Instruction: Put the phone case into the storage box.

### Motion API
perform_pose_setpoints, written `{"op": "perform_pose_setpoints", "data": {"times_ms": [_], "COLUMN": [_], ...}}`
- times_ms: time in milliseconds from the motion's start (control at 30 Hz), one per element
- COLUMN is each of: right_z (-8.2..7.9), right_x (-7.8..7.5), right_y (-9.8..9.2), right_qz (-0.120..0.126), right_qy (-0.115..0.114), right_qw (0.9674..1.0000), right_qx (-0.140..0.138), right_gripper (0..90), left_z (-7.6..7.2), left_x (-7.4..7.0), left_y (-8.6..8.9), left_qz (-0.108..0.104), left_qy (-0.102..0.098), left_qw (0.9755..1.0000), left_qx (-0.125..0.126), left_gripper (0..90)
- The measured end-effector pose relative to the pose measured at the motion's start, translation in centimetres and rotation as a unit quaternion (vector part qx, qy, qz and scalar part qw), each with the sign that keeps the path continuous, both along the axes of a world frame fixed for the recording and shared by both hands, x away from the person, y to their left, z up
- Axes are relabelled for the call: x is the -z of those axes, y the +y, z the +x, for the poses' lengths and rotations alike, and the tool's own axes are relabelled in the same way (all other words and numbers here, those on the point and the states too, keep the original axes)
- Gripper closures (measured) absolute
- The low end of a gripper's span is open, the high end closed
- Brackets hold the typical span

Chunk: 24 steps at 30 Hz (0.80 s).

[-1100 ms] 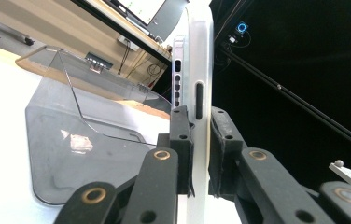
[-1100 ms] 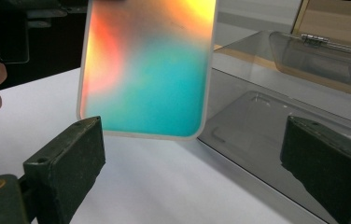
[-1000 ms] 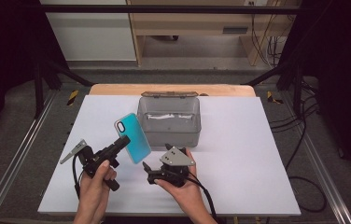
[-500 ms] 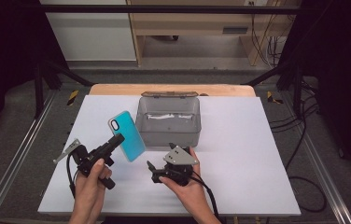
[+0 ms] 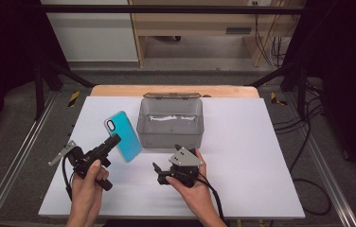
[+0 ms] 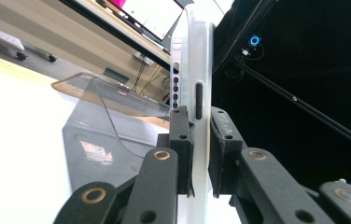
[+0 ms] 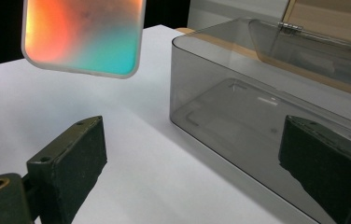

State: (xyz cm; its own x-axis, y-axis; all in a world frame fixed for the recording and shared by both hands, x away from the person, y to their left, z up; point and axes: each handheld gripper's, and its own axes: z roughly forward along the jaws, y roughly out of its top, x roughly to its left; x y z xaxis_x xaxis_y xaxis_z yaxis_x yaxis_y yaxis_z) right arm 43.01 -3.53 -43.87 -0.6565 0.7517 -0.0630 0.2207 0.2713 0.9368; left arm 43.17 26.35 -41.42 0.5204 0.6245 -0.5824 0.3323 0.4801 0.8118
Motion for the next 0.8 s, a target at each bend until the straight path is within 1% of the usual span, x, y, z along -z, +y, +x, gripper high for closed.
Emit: {"op": "perform_pose_setpoints", "data": {"times_ms": [133,333,500,567,633,667,700,733,767,800], "right_z": [0.1,0.4,0.3,0.3,0.3,0.2,0.2,0.2,0.2,0.2], "right_x": [-0.1,-0.3,-0.6,-0.7,-0.7,-0.8,-0.8,-0.8,-0.8,-0.8], "right_y": [-0.5,-1.5,-2.0,-2.3,-2.7,-3.2,-3.2,-4.0,-4.0,-4.8], "right_qz": [0.001,0.002,-0.001,-0.005,-0.015,-0.021,-0.021,-0.027,-0.027,-0.03], "right_qy": [0.0,0.004,0.0,-0.003,-0.011,-0.02,-0.02,-0.03,-0.03,-0.038], "right_qw": [1.0,1.0,1.0,1.0,0.9998,0.9996,0.9996,0.9992,0.9992,0.9988], "right_qx": [0.0,0.007,0.007,0.005,0.003,0.002,0.002,0.006,0.006,0.009], "right_gripper": [8.1,8.6,9.4,10.2,10.1,9.2,9.2,8.5,8.5,7.1], "left_z": [0.0,0.0,0.0,0.0,0.0,0.1,0.1,0.1,0.1,0.1], "left_x": [-0.1,-0.1,-0.1,0.0,0.0,0.0,0.0,0.0,0.0,0.0], "left_y": [0.4,0.8,1.2,1.3,1.4,1.6,1.6,1.9,1.9,2.1], "left_qz": [0.008,0.014,0.019,0.019,0.02,0.02,0.02,0.021,0.021,0.021], "left_qy": [-0.002,-0.003,-0.001,-0.001,0.0,0.0,0.0,0.001,0.001,0.001], "left_qw": [0.9999,0.9998,0.9996,0.9996,0.9995,0.9994,0.9994,0.9993,0.9993,0.9992], "left_qx": [-0.006,-0.013,-0.019,-0.021,-0.023,-0.027,-0.027,-0.032,-0.032,-0.034], "left_gripper": [81.1,81.1,81.1,81.1,81.1,81.1,81.1,81.1,81.1,81.1]}}
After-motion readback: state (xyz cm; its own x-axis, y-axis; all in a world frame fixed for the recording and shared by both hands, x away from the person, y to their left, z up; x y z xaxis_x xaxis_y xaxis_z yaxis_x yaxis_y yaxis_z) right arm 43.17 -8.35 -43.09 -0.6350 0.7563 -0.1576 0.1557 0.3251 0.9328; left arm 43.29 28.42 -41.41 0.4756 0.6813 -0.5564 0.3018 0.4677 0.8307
